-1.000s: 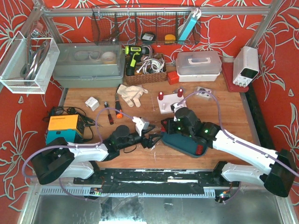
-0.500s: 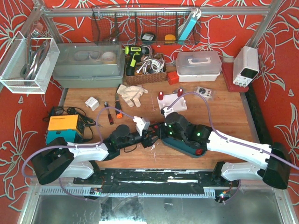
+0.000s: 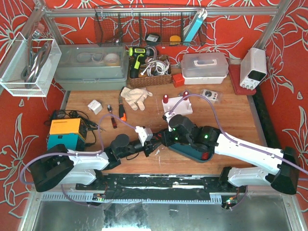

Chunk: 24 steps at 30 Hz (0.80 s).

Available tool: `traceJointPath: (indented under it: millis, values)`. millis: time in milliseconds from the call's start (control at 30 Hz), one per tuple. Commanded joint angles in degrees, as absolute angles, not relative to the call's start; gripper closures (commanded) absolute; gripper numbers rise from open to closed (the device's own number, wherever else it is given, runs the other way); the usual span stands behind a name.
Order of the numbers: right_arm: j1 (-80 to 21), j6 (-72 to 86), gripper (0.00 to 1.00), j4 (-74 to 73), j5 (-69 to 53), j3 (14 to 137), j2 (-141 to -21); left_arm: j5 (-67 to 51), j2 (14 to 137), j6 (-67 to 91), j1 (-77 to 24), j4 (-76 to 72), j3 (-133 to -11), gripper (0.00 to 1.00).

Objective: Install the large spring

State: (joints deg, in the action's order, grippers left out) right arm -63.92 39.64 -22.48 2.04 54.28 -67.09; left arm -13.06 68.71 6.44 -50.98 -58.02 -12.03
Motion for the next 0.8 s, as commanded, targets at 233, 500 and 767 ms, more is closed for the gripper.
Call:
traceJointPath:
  millis: [233,500,767]
  values:
    - [-63.1,37.9,0.57,-26.3,0.6,57.2,-70.3,-13.9,66.9,-1.8,-53.2,-64.2,-9.7,1.0]
    - [-63.1,38.2,0.57,-27.6,-4.2,58.4,-73.2,-12.9,66.2,-2.0,-53.3,-65.0,-9.0,1.0]
    - [-63.1,38.5,0.69,-29.2,-3.0,57.6,-72.8,-11.5,65.6,-2.0,-53.3,-65.0,-8.8,1.0]
